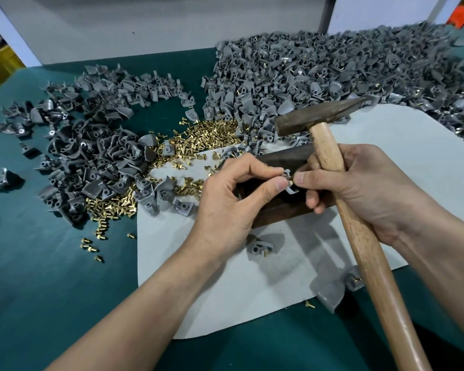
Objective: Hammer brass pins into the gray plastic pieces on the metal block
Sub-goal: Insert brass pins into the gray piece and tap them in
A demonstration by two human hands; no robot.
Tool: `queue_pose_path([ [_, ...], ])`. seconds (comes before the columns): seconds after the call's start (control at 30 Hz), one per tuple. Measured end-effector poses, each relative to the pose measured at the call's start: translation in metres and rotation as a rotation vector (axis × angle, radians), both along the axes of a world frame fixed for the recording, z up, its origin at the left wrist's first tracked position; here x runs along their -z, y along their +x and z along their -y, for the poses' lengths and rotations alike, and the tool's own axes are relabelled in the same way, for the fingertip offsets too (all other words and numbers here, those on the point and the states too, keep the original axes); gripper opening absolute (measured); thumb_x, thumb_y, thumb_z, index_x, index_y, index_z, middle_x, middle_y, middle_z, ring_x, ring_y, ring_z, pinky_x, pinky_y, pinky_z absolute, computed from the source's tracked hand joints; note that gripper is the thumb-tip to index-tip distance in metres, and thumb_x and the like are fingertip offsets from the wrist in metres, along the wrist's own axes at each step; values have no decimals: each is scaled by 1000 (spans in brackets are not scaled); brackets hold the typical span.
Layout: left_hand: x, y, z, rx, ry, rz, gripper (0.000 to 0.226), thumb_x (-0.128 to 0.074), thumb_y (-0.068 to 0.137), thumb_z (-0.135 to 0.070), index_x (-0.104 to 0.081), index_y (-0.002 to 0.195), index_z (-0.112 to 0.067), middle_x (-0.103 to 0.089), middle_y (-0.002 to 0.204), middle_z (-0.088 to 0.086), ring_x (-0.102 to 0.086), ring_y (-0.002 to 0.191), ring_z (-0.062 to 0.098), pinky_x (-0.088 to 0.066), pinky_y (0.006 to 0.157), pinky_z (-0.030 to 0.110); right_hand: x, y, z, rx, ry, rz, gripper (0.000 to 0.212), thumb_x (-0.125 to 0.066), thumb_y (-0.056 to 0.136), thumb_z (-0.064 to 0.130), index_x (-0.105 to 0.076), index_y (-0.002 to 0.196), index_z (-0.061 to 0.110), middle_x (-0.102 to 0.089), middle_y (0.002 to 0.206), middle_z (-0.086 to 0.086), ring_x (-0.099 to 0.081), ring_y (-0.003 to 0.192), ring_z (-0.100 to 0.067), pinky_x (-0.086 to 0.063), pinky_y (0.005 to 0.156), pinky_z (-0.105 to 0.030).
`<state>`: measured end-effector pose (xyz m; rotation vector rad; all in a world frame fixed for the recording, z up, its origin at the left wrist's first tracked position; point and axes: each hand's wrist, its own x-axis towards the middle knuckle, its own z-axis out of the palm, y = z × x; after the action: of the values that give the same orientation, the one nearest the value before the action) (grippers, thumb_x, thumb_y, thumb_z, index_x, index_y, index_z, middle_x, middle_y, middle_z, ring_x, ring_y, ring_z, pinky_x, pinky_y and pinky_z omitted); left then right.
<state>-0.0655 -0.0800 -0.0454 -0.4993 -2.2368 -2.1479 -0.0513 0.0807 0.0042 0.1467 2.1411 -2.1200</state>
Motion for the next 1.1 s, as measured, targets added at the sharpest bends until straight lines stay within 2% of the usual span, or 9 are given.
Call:
queue_pose_path([
  [0.17,1,0,0,-3,7,7,11,-71,74,-30,-68,81,-22,-65,100,18,-63,94,25,-50,84,28,0,1,-1,-7,9,5,21,-70,74,-6,-53,69,6,-66,61,-4,-56,42,-11,-46,41,-18],
  [0.43,2,0,0,-7,5,8,14,-71,74,-31,-68,82,-20,-66,100,16,-63,93,23,-51,84,29,-1,0,-1,-10,19,20,19,-69,74,-6,-53,73,4,-67,62,-4,-56,42,-11,-46,41,-18],
  [0.6,1,0,0,-6,22,20,12,-71,75,-31,-69,83,-23,-66,101,14,-63,93,19,-48,80,20,-1,1,-1,2,18,9,16,-68,75,-8,-56,71,2,-62,56,-5,-57,43,-12,-47,42,-18],
  [0.77,1,1,-1,-13,6,13,13,-71,75,-33,-70,84,-23,-67,100,13,-64,93,17,-48,82,19,-1,0,-1,-25,42,-13,17,-67,74,-9,-56,67,3,-63,54,-1,-58,44,-12,-48,44,-18],
  [0.9,1,1,1,-3,-3,14,12,-72,76,-32,-70,86,-26,-67,101,11,-64,96,16,-48,82,18,-1,0,-1,-29,49,-28,14,-71,63,2,-57,65,5,-64,55,-2,-59,43,-13,-48,44,-18],
  [1.1,0,3,3,25,-34,8,19,-77,76,-25,-68,91,-32,-66,103,9,-62,100,14,-45,82,14,3,-1,-3,-33,83,-44,15,-71,60,9,-58,67,6,-63,53,-3,-59,44,-14,-47,44,-17],
])
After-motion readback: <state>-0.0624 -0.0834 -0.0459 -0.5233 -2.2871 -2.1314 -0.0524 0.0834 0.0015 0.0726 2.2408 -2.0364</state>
